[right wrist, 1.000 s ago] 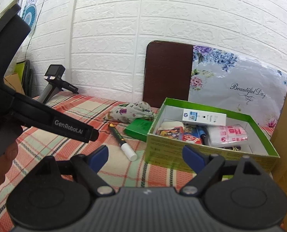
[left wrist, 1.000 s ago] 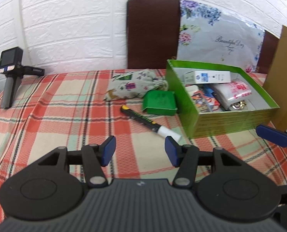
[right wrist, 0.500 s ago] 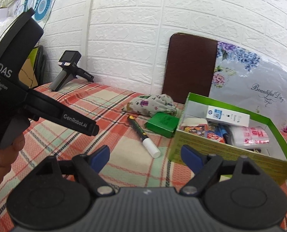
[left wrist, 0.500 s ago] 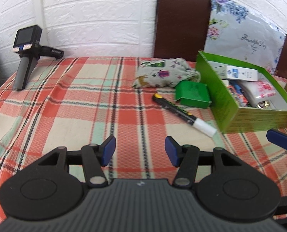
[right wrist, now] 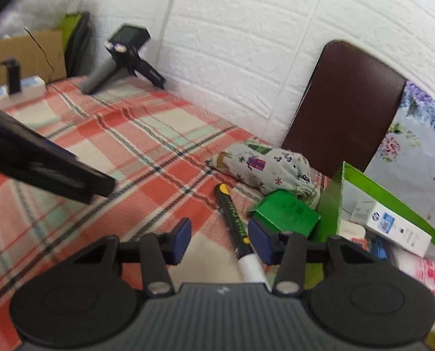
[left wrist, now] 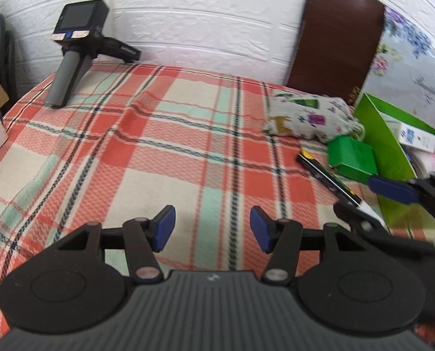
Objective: Organize objects
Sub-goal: 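Move the left gripper to the yellow-capped black marker, then close the left gripper on the yellow-capped marker and lift it, then carry the marker into the green box and open the left gripper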
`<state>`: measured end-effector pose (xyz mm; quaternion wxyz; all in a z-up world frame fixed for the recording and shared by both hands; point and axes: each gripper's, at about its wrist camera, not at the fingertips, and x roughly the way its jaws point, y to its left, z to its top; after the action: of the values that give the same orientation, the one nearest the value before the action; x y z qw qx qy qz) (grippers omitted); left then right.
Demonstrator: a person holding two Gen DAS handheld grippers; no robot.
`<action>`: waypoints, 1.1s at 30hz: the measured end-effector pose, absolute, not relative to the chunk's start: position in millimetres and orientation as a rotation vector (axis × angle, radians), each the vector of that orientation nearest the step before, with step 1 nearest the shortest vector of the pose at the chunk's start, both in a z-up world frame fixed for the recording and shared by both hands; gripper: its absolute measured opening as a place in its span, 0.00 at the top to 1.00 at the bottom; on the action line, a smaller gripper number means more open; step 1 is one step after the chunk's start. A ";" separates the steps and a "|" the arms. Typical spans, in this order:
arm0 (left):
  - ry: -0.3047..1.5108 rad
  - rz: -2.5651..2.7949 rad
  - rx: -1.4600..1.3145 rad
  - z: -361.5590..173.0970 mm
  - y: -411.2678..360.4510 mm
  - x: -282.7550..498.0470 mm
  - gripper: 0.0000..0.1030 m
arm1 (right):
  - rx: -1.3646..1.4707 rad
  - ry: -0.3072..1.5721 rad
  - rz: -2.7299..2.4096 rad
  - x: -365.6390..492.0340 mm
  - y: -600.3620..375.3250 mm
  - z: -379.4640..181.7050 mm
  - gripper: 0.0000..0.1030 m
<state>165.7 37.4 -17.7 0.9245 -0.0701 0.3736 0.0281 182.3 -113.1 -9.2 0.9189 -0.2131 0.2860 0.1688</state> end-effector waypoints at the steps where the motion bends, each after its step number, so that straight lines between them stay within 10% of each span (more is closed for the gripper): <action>1: 0.768 0.061 -0.151 -17.8 40.4 166.9 0.43 | -0.455 0.615 0.331 193.6 -109.9 -13.3 0.58; 7: 0.783 0.052 -0.210 -20.2 56.3 171.5 0.42 | -0.280 0.781 0.368 227.0 -119.9 -25.4 0.82; 18: 0.858 -0.056 -0.265 -30.3 39.5 174.9 0.40 | -0.062 0.772 0.629 168.2 -98.9 -29.3 0.82; 21: 0.870 -0.091 -0.260 -30.4 33.7 172.8 0.72 | -0.003 0.738 0.651 158.9 -100.8 -26.6 0.83; 33: 0.731 -0.252 -0.206 45.4 -41.5 190.7 0.80 | -0.022 0.514 0.490 149.6 -157.5 27.1 0.82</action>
<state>190.7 -41.5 45.4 0.9210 -0.1001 0.3559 -0.1226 149.6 -157.5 27.1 0.9376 -0.0105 0.2516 0.2399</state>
